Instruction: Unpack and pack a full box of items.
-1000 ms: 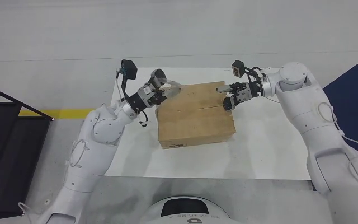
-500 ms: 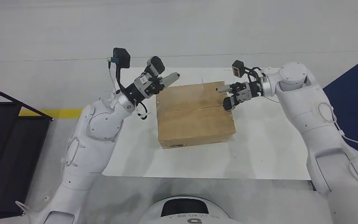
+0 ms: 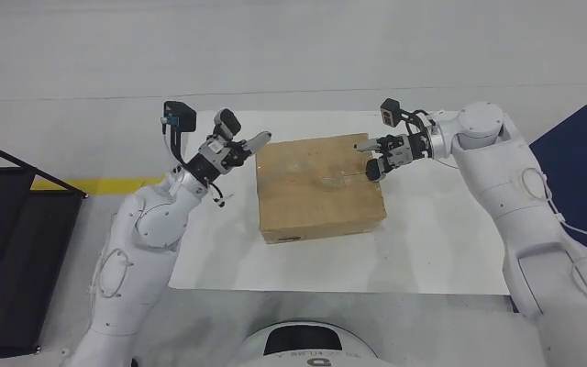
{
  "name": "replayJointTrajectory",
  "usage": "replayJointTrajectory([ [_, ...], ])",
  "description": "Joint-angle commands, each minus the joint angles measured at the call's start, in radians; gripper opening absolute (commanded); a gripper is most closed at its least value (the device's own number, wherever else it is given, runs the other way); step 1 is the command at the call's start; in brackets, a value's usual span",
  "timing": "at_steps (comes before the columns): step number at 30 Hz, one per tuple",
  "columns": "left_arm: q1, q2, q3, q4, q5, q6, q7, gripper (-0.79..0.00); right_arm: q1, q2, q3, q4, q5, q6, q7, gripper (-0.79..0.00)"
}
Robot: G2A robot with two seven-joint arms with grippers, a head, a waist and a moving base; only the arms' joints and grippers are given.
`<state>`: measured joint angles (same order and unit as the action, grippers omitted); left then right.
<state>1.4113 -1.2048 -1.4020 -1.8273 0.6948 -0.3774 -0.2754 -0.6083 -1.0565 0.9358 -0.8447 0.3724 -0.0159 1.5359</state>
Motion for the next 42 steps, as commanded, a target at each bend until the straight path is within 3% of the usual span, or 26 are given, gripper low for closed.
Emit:
replayJointTrajectory([
  [1,0.074,0.007,-0.038,0.004,0.088,0.016,0.026,0.0,0.0,0.0,0.0,0.0,0.0,0.0,0.0,0.0],
  [6,0.183,0.011,-0.067,0.082,0.158,0.049,0.098,0.0,0.0,0.0,0.0,0.0,0.0,0.0,0.0,0.0],
  [12,0.205,0.012,-0.041,0.143,0.222,0.022,0.143,0.0,0.0,0.0,0.0,0.0,0.0,0.0,0.0,0.0],
  [21,0.1,0.004,0.009,0.183,0.251,0.079,0.106,0.0,0.0,0.0,0.0,0.0,0.0,0.0,0.0,0.0],
  [28,0.018,-0.005,0.095,0.212,0.322,0.118,0.024,0.0,0.0,0.0,0.0,0.0,0.0,0.0,0.0,0.0],
  [42,-0.027,-0.016,0.176,0.244,0.38,0.14,0.024,0.0,0.0,0.0,0.0,0.0,0.0,0.0,0.0,0.0],
])
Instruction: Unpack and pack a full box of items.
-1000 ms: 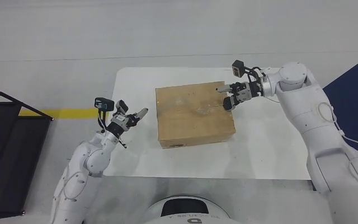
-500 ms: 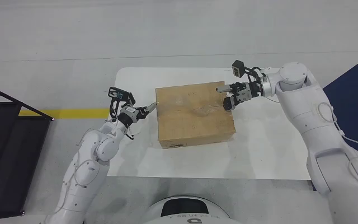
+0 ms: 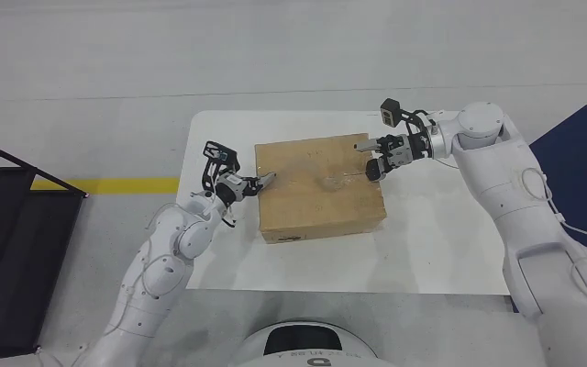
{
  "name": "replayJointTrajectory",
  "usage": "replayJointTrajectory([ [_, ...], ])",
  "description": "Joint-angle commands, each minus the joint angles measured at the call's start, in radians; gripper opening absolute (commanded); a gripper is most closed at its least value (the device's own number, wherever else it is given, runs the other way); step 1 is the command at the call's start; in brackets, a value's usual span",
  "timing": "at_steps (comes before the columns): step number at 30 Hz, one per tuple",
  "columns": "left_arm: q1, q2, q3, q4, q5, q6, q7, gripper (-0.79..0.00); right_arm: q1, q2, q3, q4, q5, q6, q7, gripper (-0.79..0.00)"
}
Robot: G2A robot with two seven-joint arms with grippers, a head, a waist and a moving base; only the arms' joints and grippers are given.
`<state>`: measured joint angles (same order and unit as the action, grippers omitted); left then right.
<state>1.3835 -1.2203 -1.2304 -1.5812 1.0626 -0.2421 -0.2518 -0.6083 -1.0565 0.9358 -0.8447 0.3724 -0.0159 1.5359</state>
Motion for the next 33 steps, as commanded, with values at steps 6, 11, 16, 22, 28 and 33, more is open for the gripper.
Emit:
replayJointTrajectory([
  [6,-0.002,-0.006,0.037,0.005,0.033,0.029,0.014,0.0,0.0,0.0,0.0,0.0,0.0,0.0,0.0,0.0],
  [11,-0.003,-0.01,0.039,0.011,0.012,0.043,0.039,0.0,0.0,0.0,0.0,0.0,0.0,0.0,0.0,0.0],
  [16,-0.003,-0.01,0.039,0.011,0.012,0.043,0.039,0.0,-0.008,0.0,0.004,-0.024,0.016,-0.001,-0.004,0.0],
  [22,-0.003,-0.01,0.039,0.011,0.012,0.043,0.039,0.0,-0.129,0.049,0.113,-0.32,-0.103,0.057,-0.286,0.0],
  [28,-0.003,-0.01,0.039,0.011,0.012,0.043,0.039,0.0,-0.2,0.068,0.161,-0.437,-0.178,0.127,-0.417,0.0],
  [33,-0.003,-0.01,0.039,0.011,0.012,0.043,0.039,0.0,-0.2,0.068,0.161,-0.437,-0.178,0.127,-0.417,0.0],
])
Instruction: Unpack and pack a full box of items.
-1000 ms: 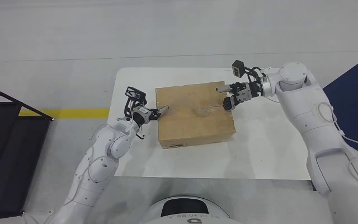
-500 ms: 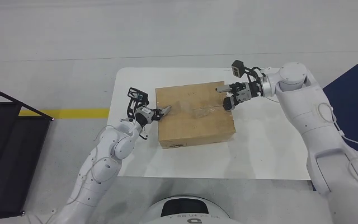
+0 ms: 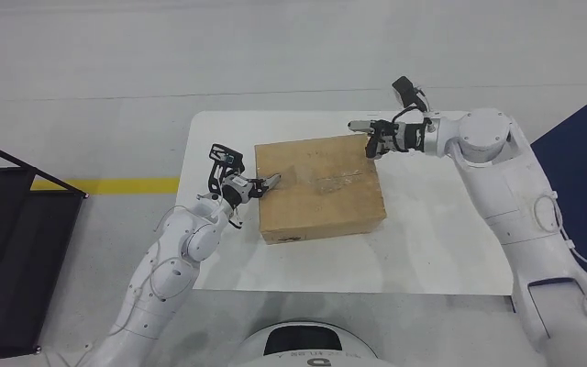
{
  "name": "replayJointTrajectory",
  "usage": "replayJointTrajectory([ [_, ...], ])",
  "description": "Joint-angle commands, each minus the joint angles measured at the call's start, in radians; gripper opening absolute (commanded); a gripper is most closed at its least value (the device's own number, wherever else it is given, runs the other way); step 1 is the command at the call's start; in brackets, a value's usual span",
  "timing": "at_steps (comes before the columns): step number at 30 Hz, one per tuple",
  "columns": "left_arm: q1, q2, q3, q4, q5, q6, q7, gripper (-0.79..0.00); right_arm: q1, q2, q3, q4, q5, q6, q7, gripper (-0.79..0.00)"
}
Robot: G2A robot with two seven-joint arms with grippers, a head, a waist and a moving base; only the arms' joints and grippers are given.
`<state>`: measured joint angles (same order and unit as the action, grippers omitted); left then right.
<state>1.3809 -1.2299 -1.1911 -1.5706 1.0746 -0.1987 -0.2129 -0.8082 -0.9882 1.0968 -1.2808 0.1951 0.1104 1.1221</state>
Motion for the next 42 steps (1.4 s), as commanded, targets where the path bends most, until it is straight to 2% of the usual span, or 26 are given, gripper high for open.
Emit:
replayJointTrajectory([
  [1,0.0,0.0,0.0,0.0,0.0,0.0,0.0,0.0,-0.007,-0.001,-0.015,-0.023,-0.026,-0.008,-0.004,0.0],
  [6,0.0,0.0,0.0,0.0,0.0,0.0,0.0,0.0,-0.051,0.008,-0.081,-0.213,-0.296,-0.037,-0.056,0.0],
  [10,0.0,0.0,0.0,0.0,0.0,0.0,0.0,0.0,-0.11,0.017,-0.121,-0.367,-0.498,0.037,-0.102,0.0],
  [18,0.0,0.0,0.0,0.0,0.0,0.0,0.0,0.0,-0.165,0.027,-0.184,-0.546,-0.705,-0.055,-0.05,0.0],
  [22,0.0,0.0,0.0,0.0,0.0,0.0,0.0,0.0,-0.175,0.026,-0.206,-0.596,-0.776,-0.049,-0.049,0.0],
  [23,0.0,0.0,0.0,0.0,0.0,0.0,0.0,0.0,-0.175,0.023,-0.219,-0.605,-0.81,-0.036,-0.053,0.0],
  [27,0.0,0.0,0.0,0.0,0.0,0.0,0.0,0.0,-0.15,0.0,-0.298,-0.598,-0.99,0.143,-0.081,0.0],
  [31,0.0,0.0,0.0,0.0,0.0,0.0,0.0,0.0,-0.084,-0.038,-0.408,-0.564,-1.132,0.251,-0.026,0.0],
  [34,0.0,0.0,0.0,0.0,0.0,0.0,0.0,0.0,-0.049,-0.062,-0.447,-0.546,-1.178,0.315,0.003,0.0],
  [38,0.0,0.0,0.0,0.0,0.0,0.0,0.0,0.0,-0.038,-0.085,-0.441,-0.527,-1.179,0.402,-0.034,0.0],
  [42,0.0,0.0,0.0,0.0,0.0,0.0,0.0,0.0,-0.066,-0.085,-0.384,-0.525,-1.172,0.463,-0.082,0.0],
])
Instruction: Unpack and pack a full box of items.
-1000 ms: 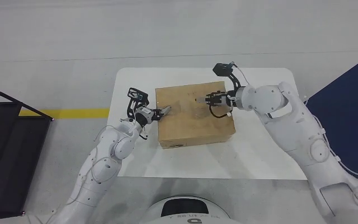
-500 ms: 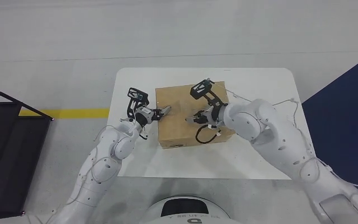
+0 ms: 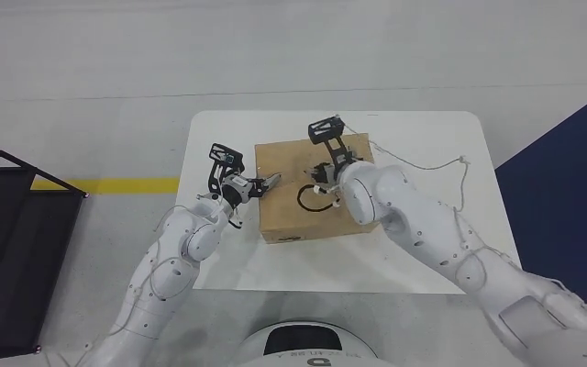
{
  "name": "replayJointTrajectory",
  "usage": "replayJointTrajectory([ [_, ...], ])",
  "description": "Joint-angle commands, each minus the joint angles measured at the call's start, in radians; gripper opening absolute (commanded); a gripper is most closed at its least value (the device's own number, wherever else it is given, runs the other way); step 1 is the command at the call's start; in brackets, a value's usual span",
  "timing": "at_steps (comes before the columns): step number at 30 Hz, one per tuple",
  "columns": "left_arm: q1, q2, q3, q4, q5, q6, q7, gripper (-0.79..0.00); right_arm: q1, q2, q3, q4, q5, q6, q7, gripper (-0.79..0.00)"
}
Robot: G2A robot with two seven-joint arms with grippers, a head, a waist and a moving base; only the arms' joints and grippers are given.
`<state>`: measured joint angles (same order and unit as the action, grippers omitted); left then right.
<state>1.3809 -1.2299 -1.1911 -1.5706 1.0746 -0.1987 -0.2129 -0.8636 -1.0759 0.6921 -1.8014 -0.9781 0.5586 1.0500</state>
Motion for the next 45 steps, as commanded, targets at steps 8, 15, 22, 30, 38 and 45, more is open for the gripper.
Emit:
replayJointTrajectory([
  [8,0.0,0.0,0.0,0.0,0.0,0.0,0.0,0.0,-0.192,0.048,0.262,-0.116,0.009,0.097,-0.072,0.0],
  [15,0.0,0.0,0.0,0.0,0.0,0.0,0.0,0.0,-0.388,0.076,0.496,-0.223,0.081,0.136,-0.173,0.0],
  [22,0.0,0.0,0.0,0.0,0.0,0.0,0.0,0.0,-0.513,0.076,0.712,-0.242,0.344,0.072,-0.243,0.0],
  [30,0.0,0.0,0.0,0.0,0.0,0.0,0.0,0.0,-0.378,0.075,0.762,0.02,0.607,-0.092,-0.033,0.0],
  [38,0.0,0.0,0.0,0.0,0.0,0.0,0.0,0.0,-0.245,0.078,0.697,0.231,0.648,-0.222,0.142,0.0],
  [45,0.0,0.0,0.0,0.0,0.0,0.0,0.0,0.0,-0.15,0.066,0.62,0.37,0.695,-0.303,0.164,-0.397],
])
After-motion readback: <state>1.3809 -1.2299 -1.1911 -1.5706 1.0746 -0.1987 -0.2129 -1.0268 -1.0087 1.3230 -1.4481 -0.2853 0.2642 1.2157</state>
